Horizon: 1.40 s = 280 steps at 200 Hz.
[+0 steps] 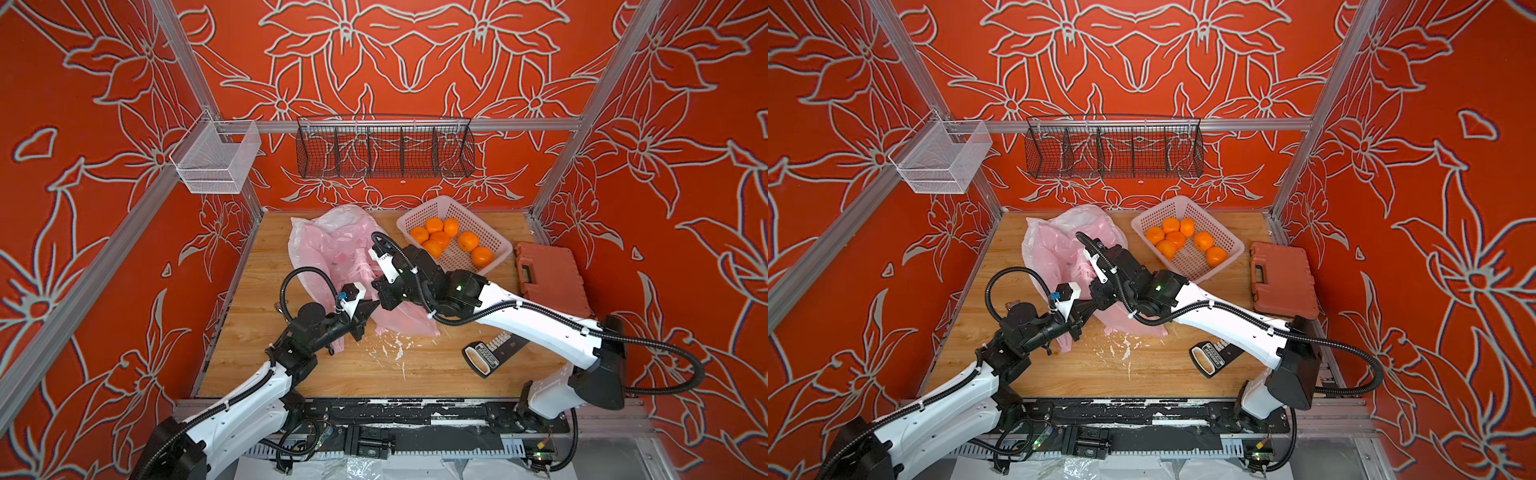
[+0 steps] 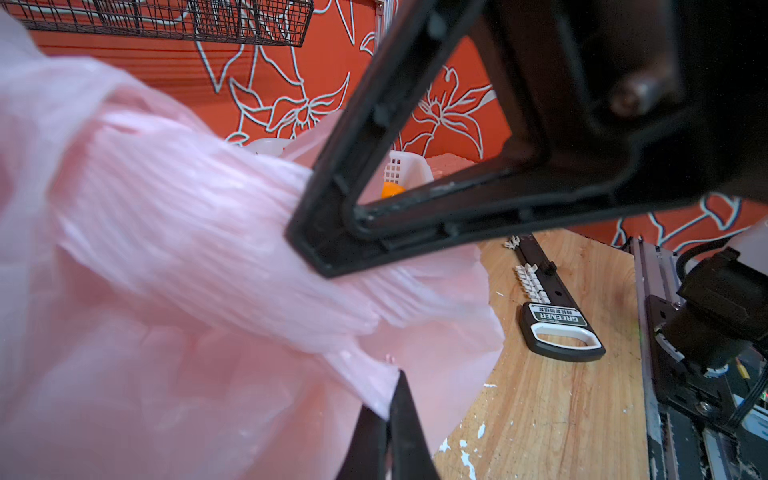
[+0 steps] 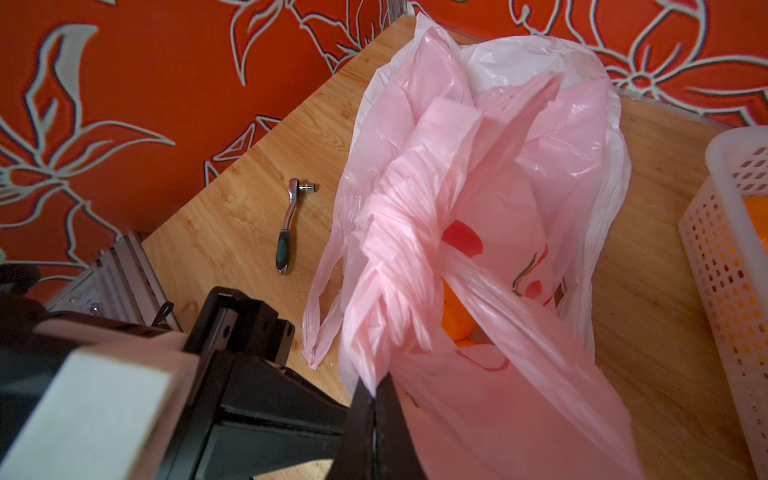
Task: Place the oranges into plastic bags & tie knots
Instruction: Adjust the plastic bag at the center of the board, then tie the plastic bag at the center of the board.
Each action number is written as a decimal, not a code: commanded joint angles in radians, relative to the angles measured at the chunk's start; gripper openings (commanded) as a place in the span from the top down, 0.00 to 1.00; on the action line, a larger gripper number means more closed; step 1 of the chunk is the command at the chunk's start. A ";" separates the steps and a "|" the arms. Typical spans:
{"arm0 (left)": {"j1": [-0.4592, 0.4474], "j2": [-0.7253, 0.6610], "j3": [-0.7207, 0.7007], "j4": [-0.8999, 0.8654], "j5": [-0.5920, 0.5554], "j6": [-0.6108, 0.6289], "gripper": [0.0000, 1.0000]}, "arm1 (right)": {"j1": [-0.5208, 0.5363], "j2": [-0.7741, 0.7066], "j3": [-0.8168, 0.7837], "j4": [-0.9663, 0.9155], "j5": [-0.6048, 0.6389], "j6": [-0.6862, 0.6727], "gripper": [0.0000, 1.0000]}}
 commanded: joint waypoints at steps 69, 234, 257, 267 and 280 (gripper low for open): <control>0.006 0.002 -0.013 0.027 0.006 -0.002 1.00 | -0.020 -0.126 -0.032 0.133 0.014 0.036 0.44; 0.006 -0.030 -0.001 -0.016 -0.001 0.012 1.00 | -0.229 0.195 0.173 0.298 -0.253 0.753 0.28; 0.006 -0.030 -0.001 -0.017 0.000 0.012 1.00 | -0.229 0.161 0.135 0.322 -0.201 0.745 0.29; 0.006 -0.030 -0.001 -0.016 0.001 0.012 1.00 | -0.229 0.152 0.132 0.329 -0.201 0.736 0.29; 0.006 -0.030 -0.004 -0.016 0.000 0.012 1.00 | -0.229 0.155 0.146 0.324 -0.227 0.729 0.30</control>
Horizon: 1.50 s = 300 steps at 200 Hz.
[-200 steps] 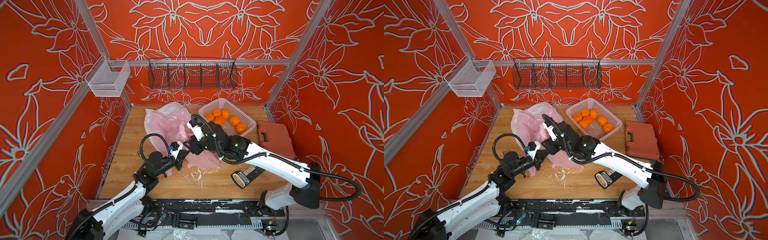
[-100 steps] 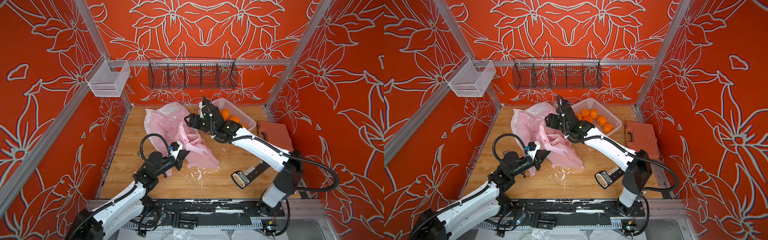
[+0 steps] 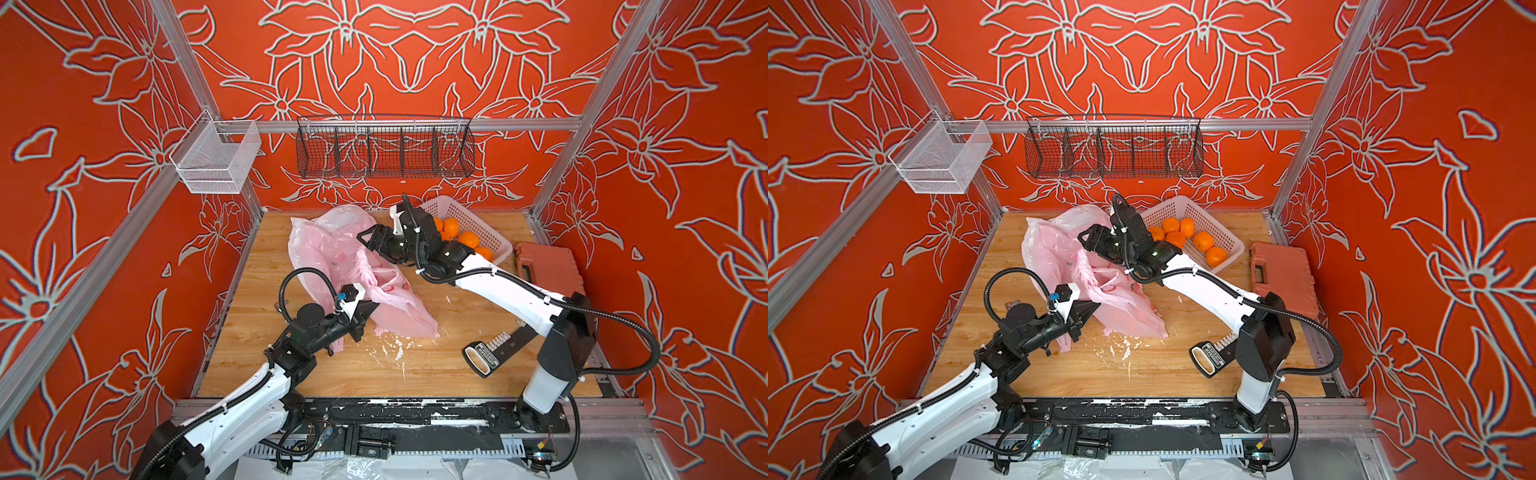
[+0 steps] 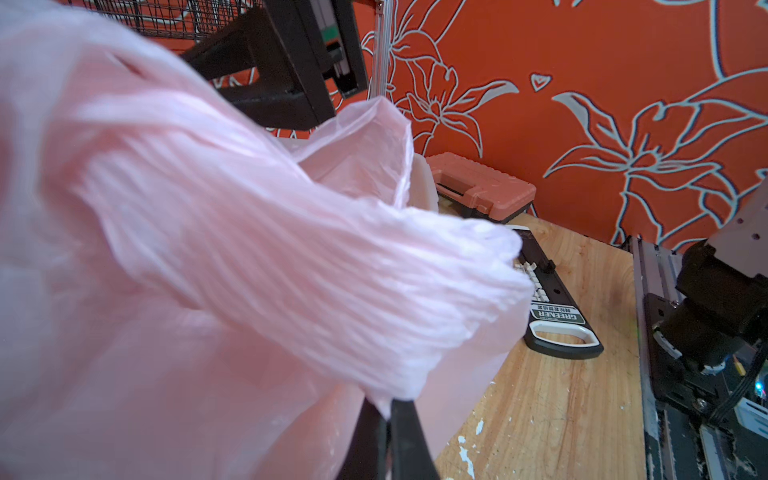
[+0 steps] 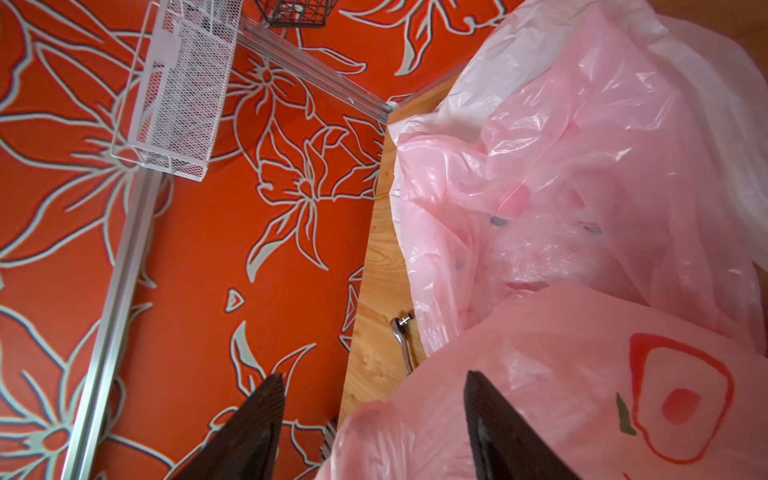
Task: Place the oranges into plastic bags & tie knots
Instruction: Tie the plastic bag at the center of the board.
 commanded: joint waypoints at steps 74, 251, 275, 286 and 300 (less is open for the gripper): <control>0.005 -0.015 0.000 0.001 0.000 0.012 1.00 | 0.003 0.008 0.046 -0.027 -0.124 0.036 0.47; 0.005 -0.014 0.003 0.000 -0.005 0.011 1.00 | 0.011 -0.039 0.032 -0.042 -0.090 0.008 1.00; 0.005 -0.015 0.003 0.000 -0.006 0.011 1.00 | 0.004 -0.056 0.044 -0.058 -0.045 -0.034 1.00; 0.005 -0.019 0.002 -0.003 -0.009 0.011 1.00 | 0.000 -0.061 0.060 -0.077 -0.022 -0.060 1.00; 0.005 -0.025 0.001 -0.009 -0.015 0.009 1.00 | -0.007 -0.066 0.085 -0.108 0.009 -0.096 1.00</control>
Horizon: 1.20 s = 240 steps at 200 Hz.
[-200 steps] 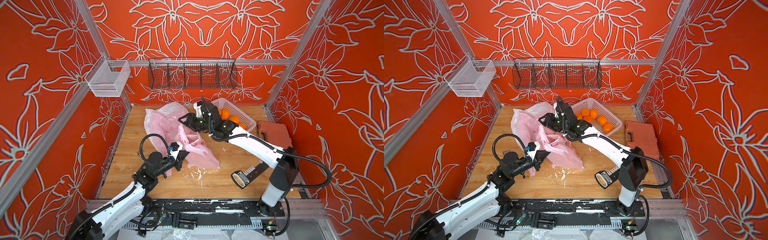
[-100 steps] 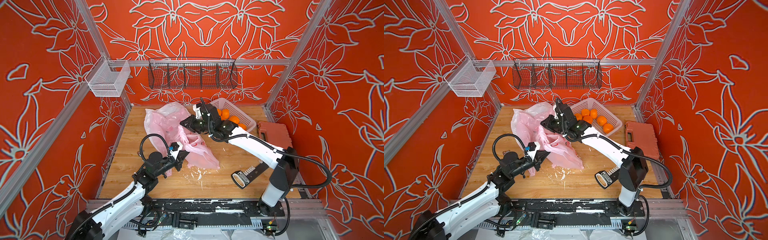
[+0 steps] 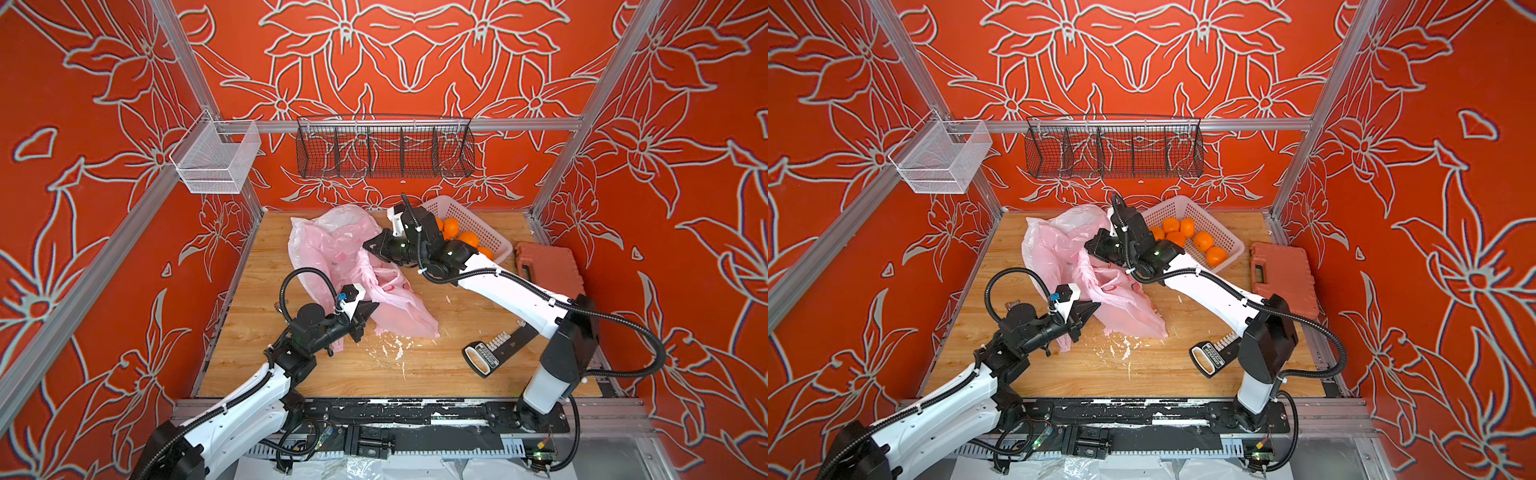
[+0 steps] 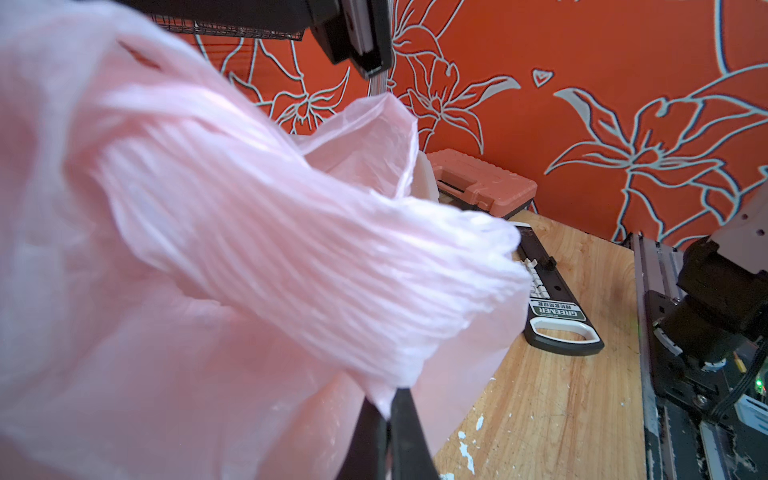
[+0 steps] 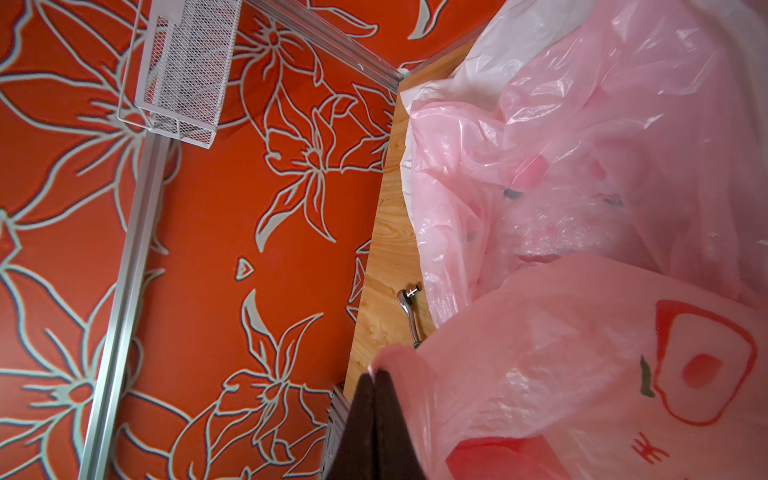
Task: Place the oranges into plastic bags & tie knots
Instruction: Tie the plastic bag at the center of the board.
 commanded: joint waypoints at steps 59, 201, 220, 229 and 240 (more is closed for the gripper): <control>0.005 -0.115 0.003 -0.112 -0.111 -0.035 1.00 | -0.046 -0.068 0.110 -0.146 0.212 -0.198 1.00; 0.010 -0.348 0.037 -0.618 -0.563 -0.265 1.00 | -0.274 -0.055 0.130 -0.391 0.724 -0.555 1.00; 0.010 -0.334 0.055 -0.654 -0.605 -0.280 1.00 | -0.326 -0.048 0.123 -0.413 0.728 -0.555 1.00; 0.011 -0.332 0.062 -0.666 -0.624 -0.283 1.00 | -0.349 -0.049 0.114 -0.415 0.728 -0.554 1.00; 0.011 -0.330 0.067 -0.683 -0.643 -0.289 1.00 | -0.376 -0.050 0.099 -0.409 0.735 -0.554 1.00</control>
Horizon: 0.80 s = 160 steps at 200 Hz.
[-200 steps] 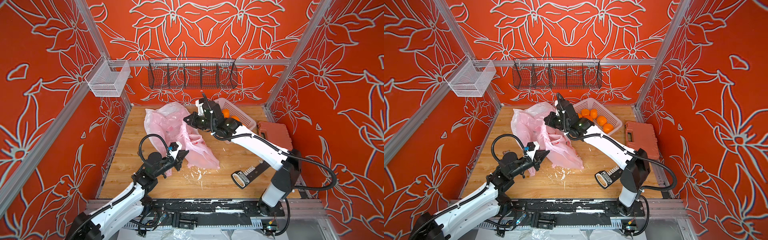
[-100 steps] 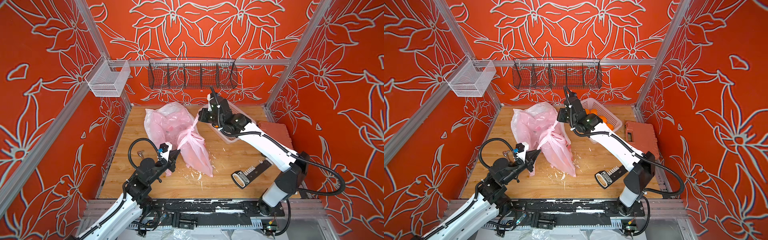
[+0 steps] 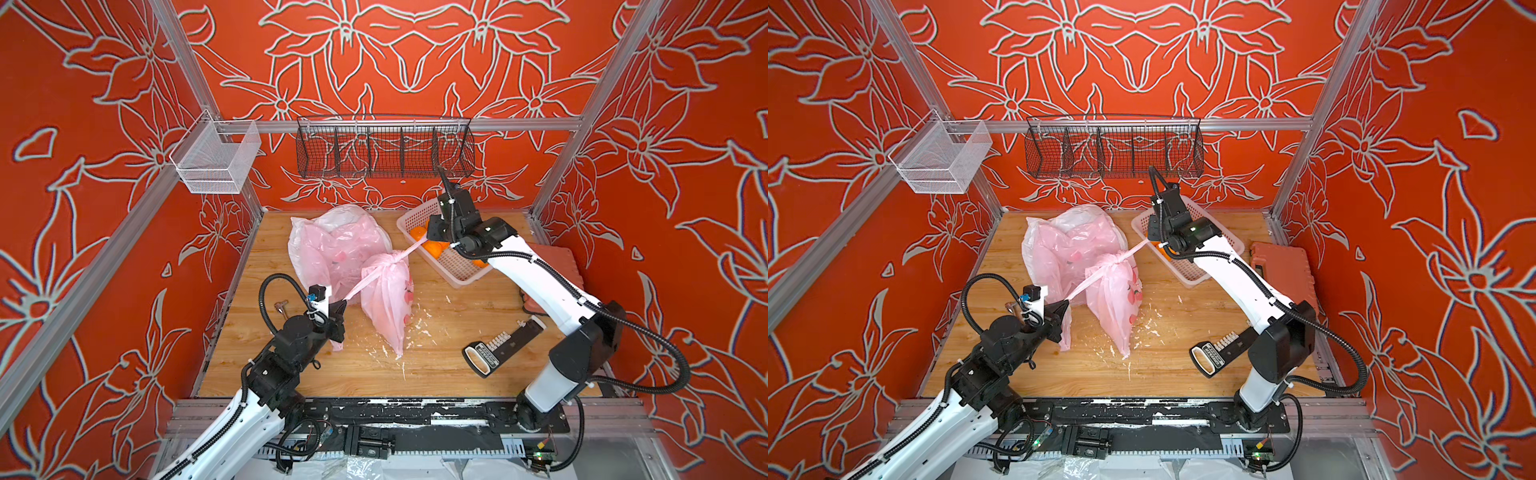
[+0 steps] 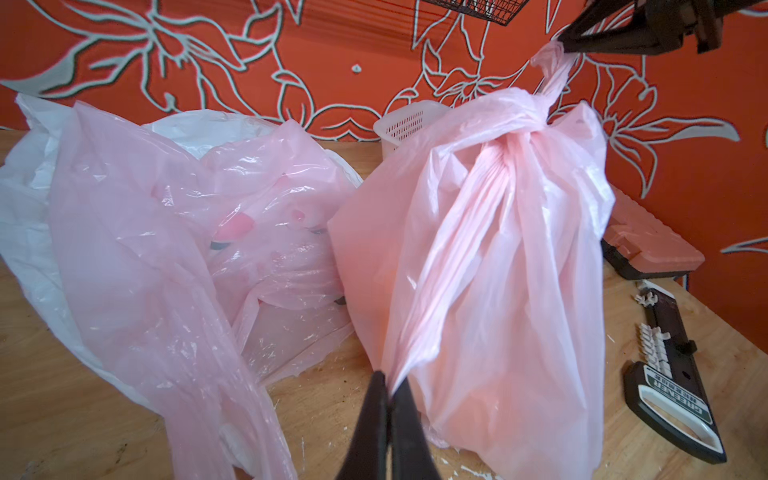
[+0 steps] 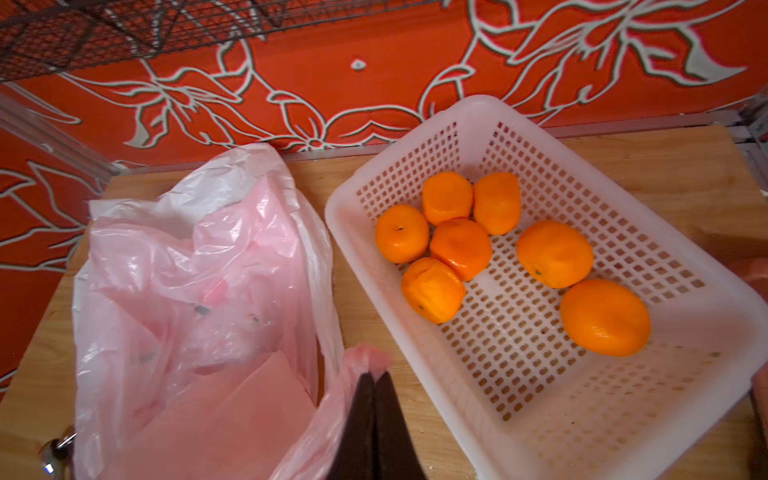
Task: Place the oranges into plastic bags & tie knots
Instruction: Tie the plastic bag at the center of the board.
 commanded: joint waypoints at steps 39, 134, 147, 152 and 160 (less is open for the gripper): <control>0.017 -0.014 0.020 -0.203 -0.200 -0.070 1.00 | -0.158 0.009 0.001 -0.004 0.231 -0.030 1.00; 0.040 0.190 0.114 0.131 0.211 -0.105 0.23 | -0.165 -0.162 -0.169 0.216 -0.163 -0.009 0.12; 0.050 0.323 0.221 0.071 0.240 -0.195 0.10 | -0.165 -0.214 -0.216 0.222 -0.130 0.026 0.08; 0.058 0.376 0.267 0.039 0.258 -0.228 0.08 | -0.166 -0.238 -0.242 0.224 -0.122 0.050 0.06; 0.075 0.459 0.332 0.003 0.306 -0.259 0.07 | -0.166 -0.268 -0.278 0.225 -0.116 0.101 0.05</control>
